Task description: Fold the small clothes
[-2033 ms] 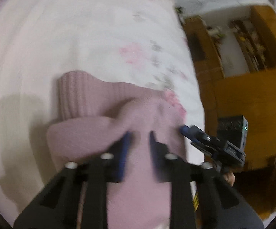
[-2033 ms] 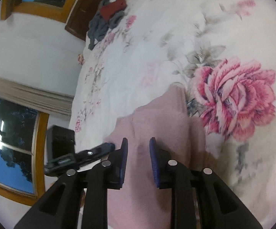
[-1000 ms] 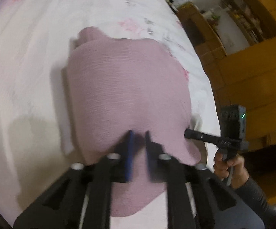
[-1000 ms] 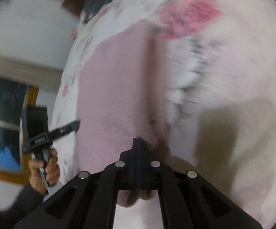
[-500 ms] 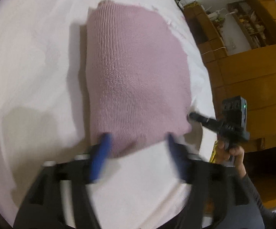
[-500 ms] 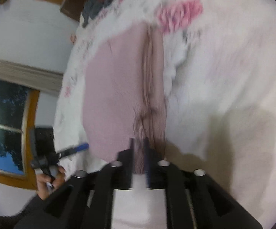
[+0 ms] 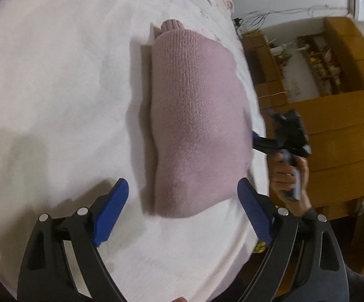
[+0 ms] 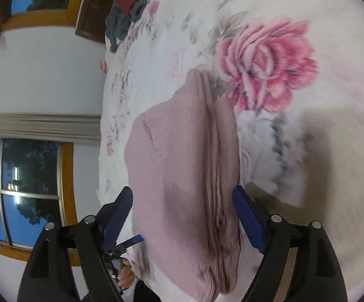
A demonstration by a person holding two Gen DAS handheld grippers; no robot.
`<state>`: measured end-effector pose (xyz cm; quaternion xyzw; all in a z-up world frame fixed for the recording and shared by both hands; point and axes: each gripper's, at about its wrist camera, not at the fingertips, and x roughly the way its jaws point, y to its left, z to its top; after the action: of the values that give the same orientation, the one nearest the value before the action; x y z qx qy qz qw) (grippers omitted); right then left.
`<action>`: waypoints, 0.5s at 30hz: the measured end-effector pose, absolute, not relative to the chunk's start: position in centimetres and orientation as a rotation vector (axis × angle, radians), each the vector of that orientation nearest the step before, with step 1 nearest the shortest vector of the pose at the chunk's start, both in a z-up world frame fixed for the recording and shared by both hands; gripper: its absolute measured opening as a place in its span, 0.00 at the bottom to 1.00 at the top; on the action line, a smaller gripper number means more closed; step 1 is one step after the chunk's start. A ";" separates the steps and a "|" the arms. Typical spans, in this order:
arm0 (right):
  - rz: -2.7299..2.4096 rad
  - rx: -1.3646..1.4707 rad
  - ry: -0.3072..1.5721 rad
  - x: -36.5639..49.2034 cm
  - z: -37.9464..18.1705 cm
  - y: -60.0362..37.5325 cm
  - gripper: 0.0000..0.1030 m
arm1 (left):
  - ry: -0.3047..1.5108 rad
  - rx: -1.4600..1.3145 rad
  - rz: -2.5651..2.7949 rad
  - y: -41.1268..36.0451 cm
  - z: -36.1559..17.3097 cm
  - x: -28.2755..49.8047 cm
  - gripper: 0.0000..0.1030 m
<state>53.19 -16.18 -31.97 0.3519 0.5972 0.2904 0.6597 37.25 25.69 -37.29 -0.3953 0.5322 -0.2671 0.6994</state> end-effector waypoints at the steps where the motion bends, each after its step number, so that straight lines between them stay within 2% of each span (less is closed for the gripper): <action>1: 0.655 0.784 1.364 53.8 -32.4 -15.7 0.80 | 1.191 -0.897 -0.608 25.4 -37.8 37.5 0.85; 15: 0.725 0.799 1.392 56.7 -36.0 -13.3 0.80 | 1.246 -1.007 -0.762 21.7 -41.3 40.3 0.85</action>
<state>56.70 -13.28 -35.99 0.3497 0.6093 0.3173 0.6369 40.26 21.70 -41.28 -0.4402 0.5445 -0.3331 0.6315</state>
